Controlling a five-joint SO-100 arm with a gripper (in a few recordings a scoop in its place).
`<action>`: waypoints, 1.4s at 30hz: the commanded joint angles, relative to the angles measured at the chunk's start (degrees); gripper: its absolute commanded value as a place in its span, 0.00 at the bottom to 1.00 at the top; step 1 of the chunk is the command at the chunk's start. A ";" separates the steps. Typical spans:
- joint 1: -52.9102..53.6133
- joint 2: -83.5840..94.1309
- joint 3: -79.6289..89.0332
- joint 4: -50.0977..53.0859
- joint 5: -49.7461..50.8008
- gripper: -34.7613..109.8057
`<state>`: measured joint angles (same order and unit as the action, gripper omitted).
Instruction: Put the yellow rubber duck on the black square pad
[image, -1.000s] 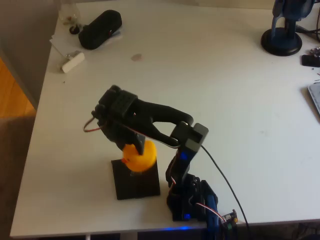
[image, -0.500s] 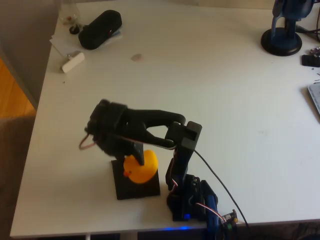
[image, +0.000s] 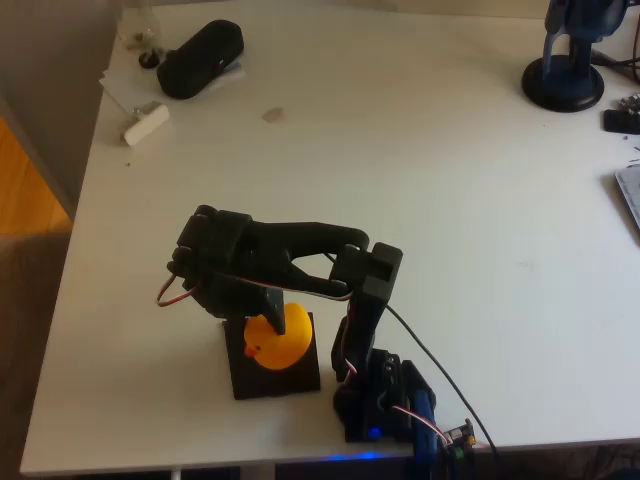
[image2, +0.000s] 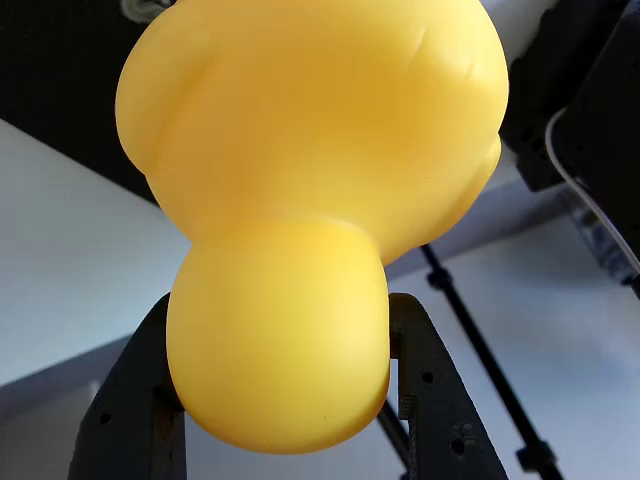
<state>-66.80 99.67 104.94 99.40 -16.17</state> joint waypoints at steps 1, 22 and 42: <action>-1.67 0.79 0.70 0.00 -0.35 0.35; -1.85 1.41 -3.34 0.53 -0.79 0.47; 27.07 18.72 -10.72 4.31 -5.54 0.47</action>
<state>-44.30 113.91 96.33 101.95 -19.07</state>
